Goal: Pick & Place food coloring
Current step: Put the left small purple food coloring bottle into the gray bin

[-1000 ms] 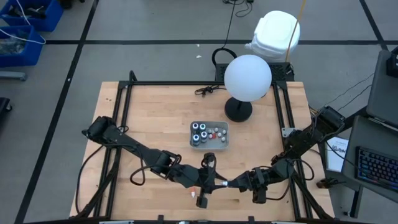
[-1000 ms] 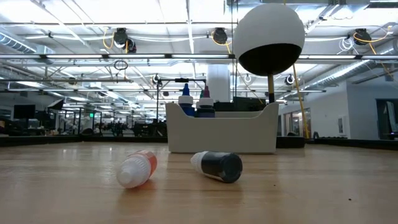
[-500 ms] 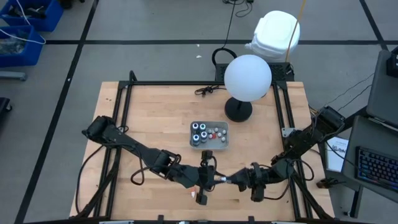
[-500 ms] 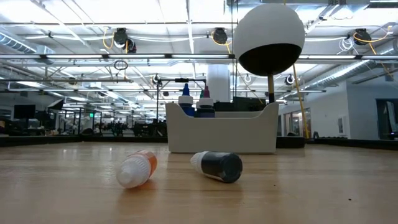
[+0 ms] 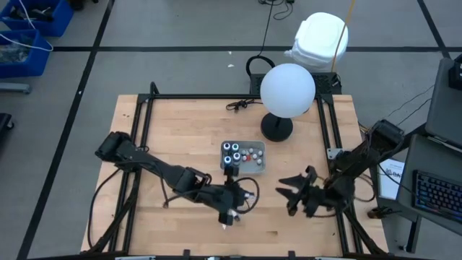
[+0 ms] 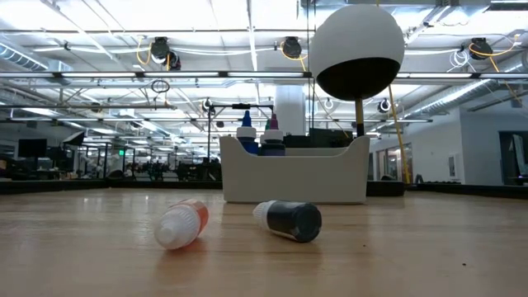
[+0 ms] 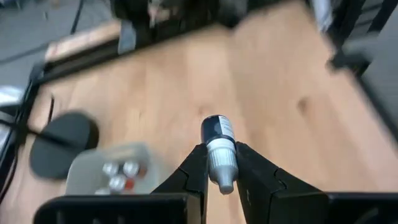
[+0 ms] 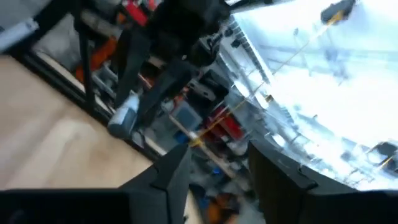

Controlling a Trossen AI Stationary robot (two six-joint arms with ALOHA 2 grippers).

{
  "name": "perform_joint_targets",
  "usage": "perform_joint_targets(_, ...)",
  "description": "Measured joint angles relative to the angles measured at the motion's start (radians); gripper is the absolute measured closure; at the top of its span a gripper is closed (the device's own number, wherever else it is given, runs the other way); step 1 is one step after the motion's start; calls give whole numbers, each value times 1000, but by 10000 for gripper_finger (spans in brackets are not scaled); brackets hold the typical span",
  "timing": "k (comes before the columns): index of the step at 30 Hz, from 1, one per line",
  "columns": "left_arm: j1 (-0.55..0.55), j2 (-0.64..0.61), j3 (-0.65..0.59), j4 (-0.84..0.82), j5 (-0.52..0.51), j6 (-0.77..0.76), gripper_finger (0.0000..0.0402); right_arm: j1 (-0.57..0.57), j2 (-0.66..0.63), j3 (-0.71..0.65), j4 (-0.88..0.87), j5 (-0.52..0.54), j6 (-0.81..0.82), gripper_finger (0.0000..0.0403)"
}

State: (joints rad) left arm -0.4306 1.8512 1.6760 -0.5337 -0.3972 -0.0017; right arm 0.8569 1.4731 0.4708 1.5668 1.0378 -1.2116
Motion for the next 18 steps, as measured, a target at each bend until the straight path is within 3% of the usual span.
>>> perform_joint_targets(8,102,1,0,-175,43,9,343,-44,-233,-181,-161,93,386,386)
perform_joint_targets(18,260,44,9,-171,167,162,343,-51,-502,-293,-425,91,680,402)
